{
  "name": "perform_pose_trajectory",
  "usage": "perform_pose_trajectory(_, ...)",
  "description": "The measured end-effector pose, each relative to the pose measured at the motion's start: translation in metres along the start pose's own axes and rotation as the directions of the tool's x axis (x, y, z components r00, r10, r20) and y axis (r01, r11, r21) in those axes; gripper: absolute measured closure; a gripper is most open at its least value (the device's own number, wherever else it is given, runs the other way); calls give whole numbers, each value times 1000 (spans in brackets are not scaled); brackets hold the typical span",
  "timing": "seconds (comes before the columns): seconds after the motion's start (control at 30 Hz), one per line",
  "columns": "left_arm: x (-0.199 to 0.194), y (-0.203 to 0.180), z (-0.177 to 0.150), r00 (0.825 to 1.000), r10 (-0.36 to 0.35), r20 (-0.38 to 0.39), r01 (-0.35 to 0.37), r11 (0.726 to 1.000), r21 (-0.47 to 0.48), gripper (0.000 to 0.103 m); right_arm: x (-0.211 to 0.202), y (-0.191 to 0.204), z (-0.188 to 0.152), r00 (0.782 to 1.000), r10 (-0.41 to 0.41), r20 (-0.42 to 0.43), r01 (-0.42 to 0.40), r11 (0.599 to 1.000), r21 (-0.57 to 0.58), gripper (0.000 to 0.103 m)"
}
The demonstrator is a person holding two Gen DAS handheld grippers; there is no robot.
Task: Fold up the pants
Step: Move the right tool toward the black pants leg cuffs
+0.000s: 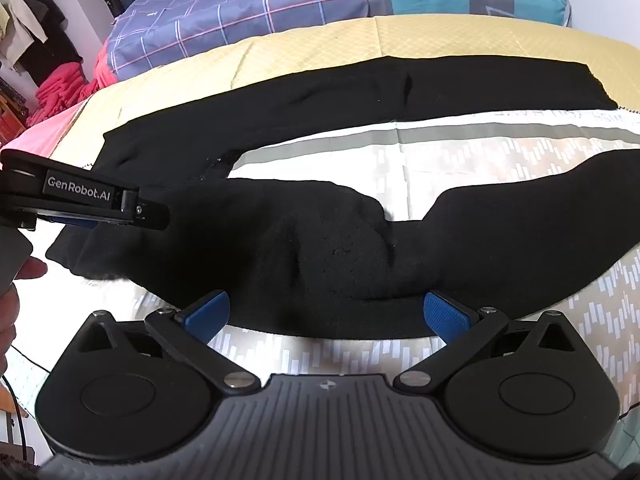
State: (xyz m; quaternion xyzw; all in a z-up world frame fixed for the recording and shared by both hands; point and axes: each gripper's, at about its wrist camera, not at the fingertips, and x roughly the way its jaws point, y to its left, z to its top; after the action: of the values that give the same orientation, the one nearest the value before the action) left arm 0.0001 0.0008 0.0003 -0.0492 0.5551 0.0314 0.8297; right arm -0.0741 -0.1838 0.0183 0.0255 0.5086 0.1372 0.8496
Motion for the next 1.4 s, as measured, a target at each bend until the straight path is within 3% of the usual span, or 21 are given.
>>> perform_pose_trajectory(0.17,-4,6,3,999,7,42,-5,999,-33,0,-1,0,-1,1000,-1,0,1,1000,2,0)
perform_pose_trajectory(0.33,-10,6,5,991,64,117,-61,998,-28,0,-1,0,-2,1000,0,3,0,1000,4,0)
perform_pose_trajectory(0.53,-12,11,2,995,22,97,-23,1000,7,0,0,-1,-3,1000,2,2,-2,1000,8,0)
perform_pose_trajectory(0.6,-10,7,0,998,-9,59,7,1000,30,0,0,-1,-3,1000,3,2,-3,1000,8,0)
perform_pose_trajectory(0.77,-9,-4,-3,999,-3,51,-1,996,86,0,0,-1,-3,1000,2,3,-2,1000,8,0)
perform_pose_trajectory(1.4,-14,-18,-4,986,141,92,-152,980,125,0,-11,-17,-11,999,17,49,-20,998,60,0)
